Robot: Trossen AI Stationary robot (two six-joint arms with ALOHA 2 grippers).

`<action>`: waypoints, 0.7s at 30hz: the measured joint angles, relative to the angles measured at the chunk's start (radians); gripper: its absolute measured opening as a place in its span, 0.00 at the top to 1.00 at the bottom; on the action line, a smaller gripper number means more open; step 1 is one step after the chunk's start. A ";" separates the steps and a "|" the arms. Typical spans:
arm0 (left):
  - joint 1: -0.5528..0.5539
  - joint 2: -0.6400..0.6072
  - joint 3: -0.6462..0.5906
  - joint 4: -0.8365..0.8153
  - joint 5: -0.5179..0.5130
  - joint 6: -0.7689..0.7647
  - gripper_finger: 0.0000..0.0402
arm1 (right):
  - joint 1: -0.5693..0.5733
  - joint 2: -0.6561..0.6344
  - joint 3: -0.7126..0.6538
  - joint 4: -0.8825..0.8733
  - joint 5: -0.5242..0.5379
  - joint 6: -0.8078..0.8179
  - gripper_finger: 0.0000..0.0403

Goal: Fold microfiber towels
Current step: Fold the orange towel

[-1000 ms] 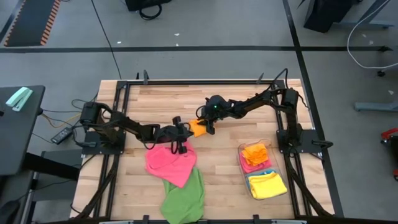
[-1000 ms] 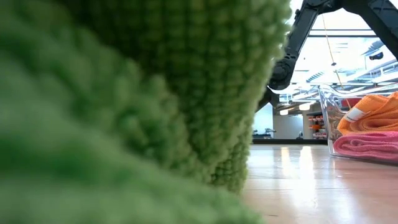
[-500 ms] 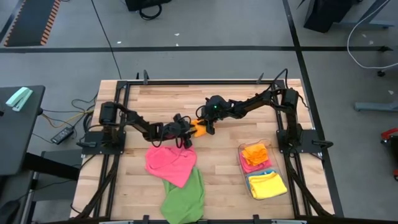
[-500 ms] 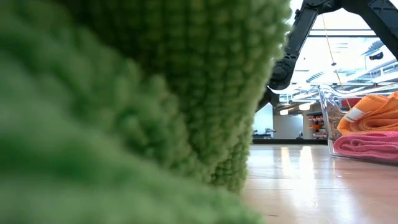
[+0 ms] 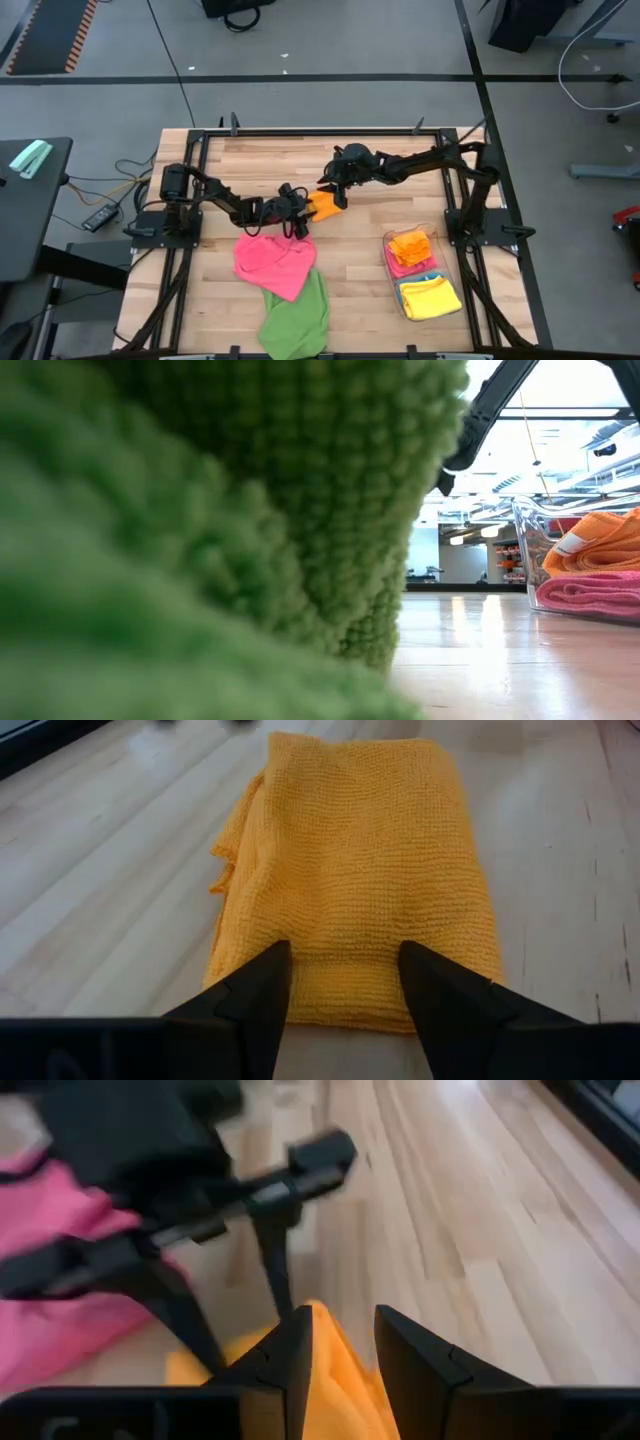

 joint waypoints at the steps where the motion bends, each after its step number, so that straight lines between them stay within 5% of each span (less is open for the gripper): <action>1: 0.000 0.000 0.000 -0.001 0.000 0.000 0.50 | 0.006 -0.014 0.000 -0.006 -0.006 -0.001 0.70; 6: 0.000 0.000 0.000 -0.006 0.001 -0.018 0.51 | 0.042 -0.033 0.000 -0.047 -0.117 -0.003 0.70; 21: -0.003 -0.001 0.003 -0.023 0.003 -0.019 0.48 | 0.032 0.095 -0.125 0.057 -0.095 -0.018 0.70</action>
